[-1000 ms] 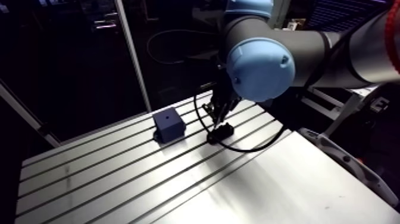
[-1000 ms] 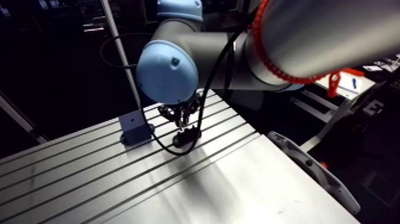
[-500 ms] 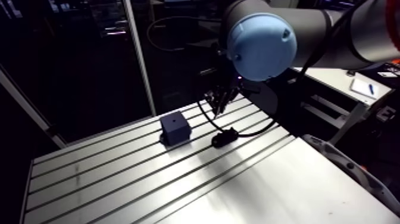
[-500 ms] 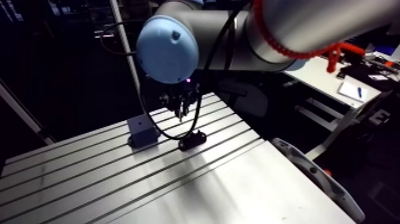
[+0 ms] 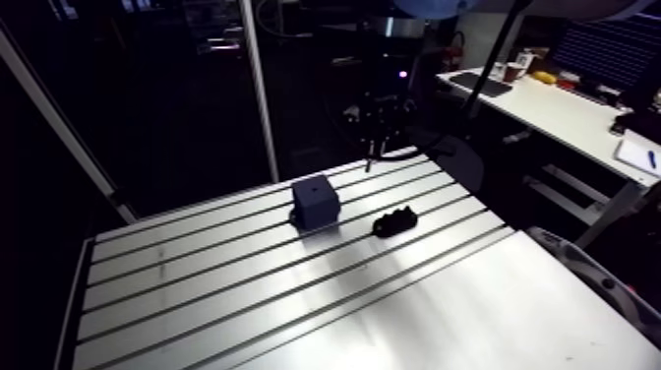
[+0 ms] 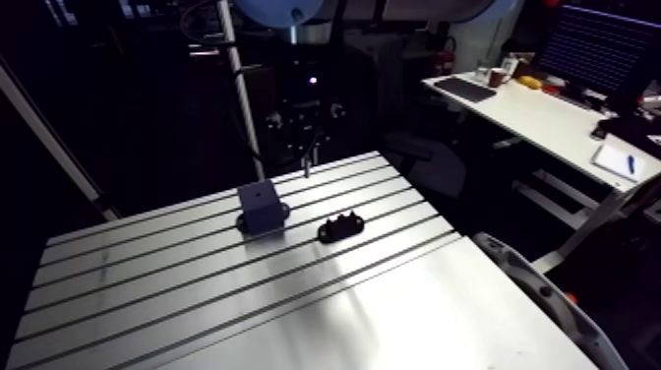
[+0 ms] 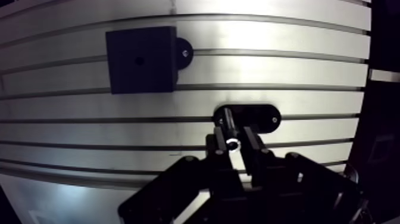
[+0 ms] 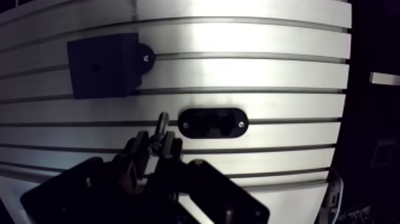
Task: Pick up the M10 bolt and insert it into the hole until fully seated.
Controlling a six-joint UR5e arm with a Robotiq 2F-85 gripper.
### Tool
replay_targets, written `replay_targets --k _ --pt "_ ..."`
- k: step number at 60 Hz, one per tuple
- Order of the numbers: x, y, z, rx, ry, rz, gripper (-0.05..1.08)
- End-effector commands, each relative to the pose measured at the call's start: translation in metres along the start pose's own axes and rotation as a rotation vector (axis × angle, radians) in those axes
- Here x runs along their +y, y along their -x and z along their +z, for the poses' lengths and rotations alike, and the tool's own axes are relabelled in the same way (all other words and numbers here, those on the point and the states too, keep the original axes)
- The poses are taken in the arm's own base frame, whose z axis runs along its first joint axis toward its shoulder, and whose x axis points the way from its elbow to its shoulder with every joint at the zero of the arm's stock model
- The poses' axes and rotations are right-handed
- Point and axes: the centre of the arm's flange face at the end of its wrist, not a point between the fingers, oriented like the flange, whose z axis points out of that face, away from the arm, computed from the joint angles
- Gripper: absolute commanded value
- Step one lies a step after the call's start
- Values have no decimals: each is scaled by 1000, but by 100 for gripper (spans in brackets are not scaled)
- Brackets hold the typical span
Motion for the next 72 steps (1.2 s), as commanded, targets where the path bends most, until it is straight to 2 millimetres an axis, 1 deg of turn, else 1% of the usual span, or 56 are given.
replay_targets --k 1,6,8,15,19,21,28,34,37,43,46,51,55,62,68,72 --pt "-20 -15 -11 -61 18 6 106" --pt "-20 -19 -12 -70 30 15 106" --pt "-20 -24 -15 -79 40 26 106" --pt "-22 -33 -18 -112 33 34 106" --pt "-29 -39 -18 -127 32 24 106" --pt "-36 -47 -21 -124 35 18 106" --pt "-38 -54 -22 -128 32 30 106" --pt "-49 -62 -21 -131 31 25 106" --pt "-54 -66 -18 -134 31 17 106" --pt "-55 -70 -14 -142 28 16 106" --pt "-61 -72 -14 -144 29 15 106" --pt "-66 -76 -9 -157 30 26 106" --pt "-77 -78 -6 -161 32 18 106" --pt "-78 -79 -3 -158 26 28 107" --pt "-79 -81 8 -171 30 60 107" --pt "-84 -82 10 -173 31 55 107"
